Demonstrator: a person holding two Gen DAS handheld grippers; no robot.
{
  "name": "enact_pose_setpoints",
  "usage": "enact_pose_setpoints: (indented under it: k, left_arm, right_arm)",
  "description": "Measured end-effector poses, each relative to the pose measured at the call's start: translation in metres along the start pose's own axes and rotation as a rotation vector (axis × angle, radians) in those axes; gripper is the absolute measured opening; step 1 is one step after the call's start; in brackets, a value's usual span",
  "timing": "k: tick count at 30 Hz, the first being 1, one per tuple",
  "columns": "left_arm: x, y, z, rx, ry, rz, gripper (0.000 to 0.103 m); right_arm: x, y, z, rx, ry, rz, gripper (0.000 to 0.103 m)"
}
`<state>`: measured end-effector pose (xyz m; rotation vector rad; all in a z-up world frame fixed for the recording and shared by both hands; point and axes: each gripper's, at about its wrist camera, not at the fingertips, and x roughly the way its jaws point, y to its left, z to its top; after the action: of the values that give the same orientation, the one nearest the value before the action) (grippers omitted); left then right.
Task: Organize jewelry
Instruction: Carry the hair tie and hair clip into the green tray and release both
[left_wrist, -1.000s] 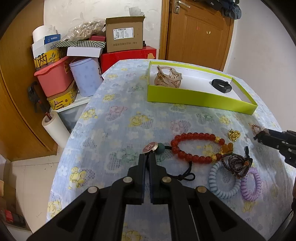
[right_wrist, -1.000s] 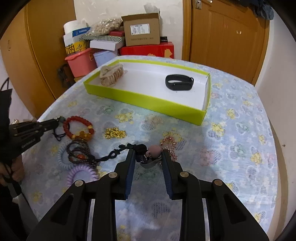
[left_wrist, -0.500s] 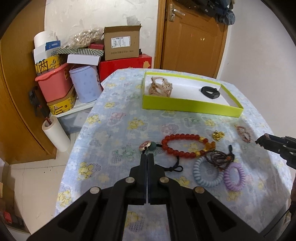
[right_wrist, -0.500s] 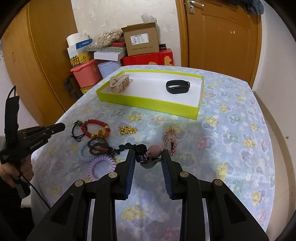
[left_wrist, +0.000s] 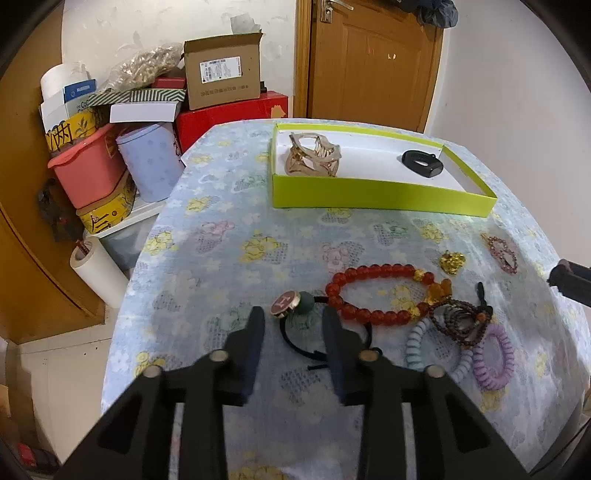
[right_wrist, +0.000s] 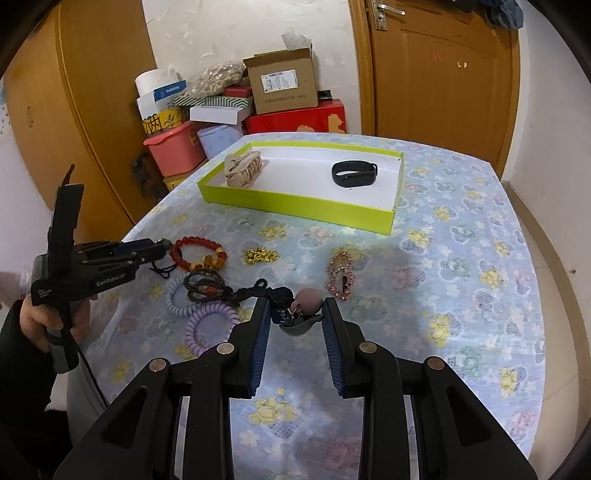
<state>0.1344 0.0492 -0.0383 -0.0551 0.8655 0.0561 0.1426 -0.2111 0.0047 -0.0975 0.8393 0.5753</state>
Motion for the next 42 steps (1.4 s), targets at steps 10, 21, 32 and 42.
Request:
enact_pose_setpoints:
  k: [10, 21, 32, 42]
  left_arm:
    - [0.006, 0.003, 0.004, -0.005, 0.013, -0.011, 0.008]
    - [-0.020, 0.001, 0.004, -0.018, -0.038, -0.027, 0.005]
    - [-0.067, -0.003, 0.028, -0.012, -0.145, -0.056, 0.005]
    - [-0.048, -0.013, 0.055, -0.021, -0.127, -0.101, 0.005]
  right_arm:
    - [0.003, 0.000, 0.000, 0.006, 0.001, 0.003, 0.030]
    - [-0.006, -0.001, 0.003, 0.013, -0.020, 0.002, 0.030]
    - [-0.014, 0.006, 0.016, -0.013, -0.057, 0.001, 0.030]
    - [-0.006, 0.003, 0.035, -0.028, -0.071, -0.006, 0.030]
